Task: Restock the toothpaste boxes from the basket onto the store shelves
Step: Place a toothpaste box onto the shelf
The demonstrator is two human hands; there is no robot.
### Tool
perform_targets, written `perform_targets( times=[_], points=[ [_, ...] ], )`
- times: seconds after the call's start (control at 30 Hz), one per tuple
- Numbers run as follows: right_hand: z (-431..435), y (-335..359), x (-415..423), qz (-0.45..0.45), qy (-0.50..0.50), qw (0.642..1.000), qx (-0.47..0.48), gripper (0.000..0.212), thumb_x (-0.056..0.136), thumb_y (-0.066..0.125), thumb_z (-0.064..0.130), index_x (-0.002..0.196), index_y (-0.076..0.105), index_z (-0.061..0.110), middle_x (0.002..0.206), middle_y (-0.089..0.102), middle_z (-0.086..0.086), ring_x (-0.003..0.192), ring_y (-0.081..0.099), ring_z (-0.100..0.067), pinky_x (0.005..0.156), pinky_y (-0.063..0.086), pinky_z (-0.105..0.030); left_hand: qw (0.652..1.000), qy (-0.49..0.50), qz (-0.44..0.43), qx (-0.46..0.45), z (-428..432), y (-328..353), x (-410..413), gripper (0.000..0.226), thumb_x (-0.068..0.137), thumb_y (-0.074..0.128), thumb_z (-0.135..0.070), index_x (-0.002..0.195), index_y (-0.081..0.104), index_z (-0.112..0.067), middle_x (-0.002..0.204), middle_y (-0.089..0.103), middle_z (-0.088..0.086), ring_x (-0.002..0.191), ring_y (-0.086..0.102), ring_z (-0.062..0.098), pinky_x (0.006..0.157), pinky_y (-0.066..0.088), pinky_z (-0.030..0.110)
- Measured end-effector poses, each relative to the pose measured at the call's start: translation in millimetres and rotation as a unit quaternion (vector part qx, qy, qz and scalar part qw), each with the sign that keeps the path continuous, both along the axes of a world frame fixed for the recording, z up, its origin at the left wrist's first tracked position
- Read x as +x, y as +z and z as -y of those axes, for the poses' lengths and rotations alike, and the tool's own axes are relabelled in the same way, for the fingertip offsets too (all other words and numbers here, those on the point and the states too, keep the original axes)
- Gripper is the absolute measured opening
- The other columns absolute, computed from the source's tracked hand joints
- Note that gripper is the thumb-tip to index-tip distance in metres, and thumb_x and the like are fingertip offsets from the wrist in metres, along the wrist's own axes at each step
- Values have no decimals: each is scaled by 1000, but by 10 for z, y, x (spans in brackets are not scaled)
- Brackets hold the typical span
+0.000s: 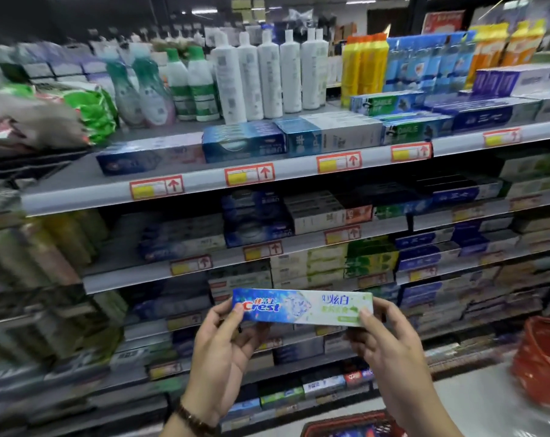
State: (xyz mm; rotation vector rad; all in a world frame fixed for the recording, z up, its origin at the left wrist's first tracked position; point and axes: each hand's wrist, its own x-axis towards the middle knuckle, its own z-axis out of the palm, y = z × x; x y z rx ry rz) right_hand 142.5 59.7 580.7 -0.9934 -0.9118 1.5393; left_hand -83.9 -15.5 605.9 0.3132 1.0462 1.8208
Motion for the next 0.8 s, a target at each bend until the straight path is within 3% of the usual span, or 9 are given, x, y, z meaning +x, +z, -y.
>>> perform_targets(
  times=[0.13,0.27,0.4,0.63,0.8],
  points=[
    [60,8,-388,5,21,1000,-2,19,104,62,16,122,65,15,113,76,-22,87,74,-37,75,55,-48,1000,22,-20,-7,163,13,-386,12,104,55,-9,115,59,-5,108,76,22,85,76,31,68,65,39],
    [117,46,-765,28,35,999,11,17,103,65,18,120,69,17,112,74,-21,91,73,-39,74,56,-47,999,44,-28,-9,294,-13,-750,17,102,57,-12,118,59,-6,112,76,21,91,75,31,89,63,52],
    [193,114,-1126,52,49,997,29,16,102,67,17,117,71,18,105,79,-11,82,73,-25,74,55,-44,998,61,-27,7,410,-38,-1086,18,104,54,-11,120,58,-6,105,78,16,87,76,27,76,66,41],
    [322,168,-1698,80,13,996,37,22,96,75,15,114,75,27,100,82,6,90,72,-17,74,55,-34,996,72,-50,4,548,-138,-1719,31,100,59,-11,130,58,-1,120,75,18,115,72,35,91,63,41],
    [416,184,-2070,101,-13,993,63,24,94,78,17,114,76,30,101,82,8,90,75,-11,73,57,-28,995,62,-83,2,596,-190,-2122,26,103,57,-7,128,61,-5,121,75,17,113,73,32,89,63,40]
  ],
)
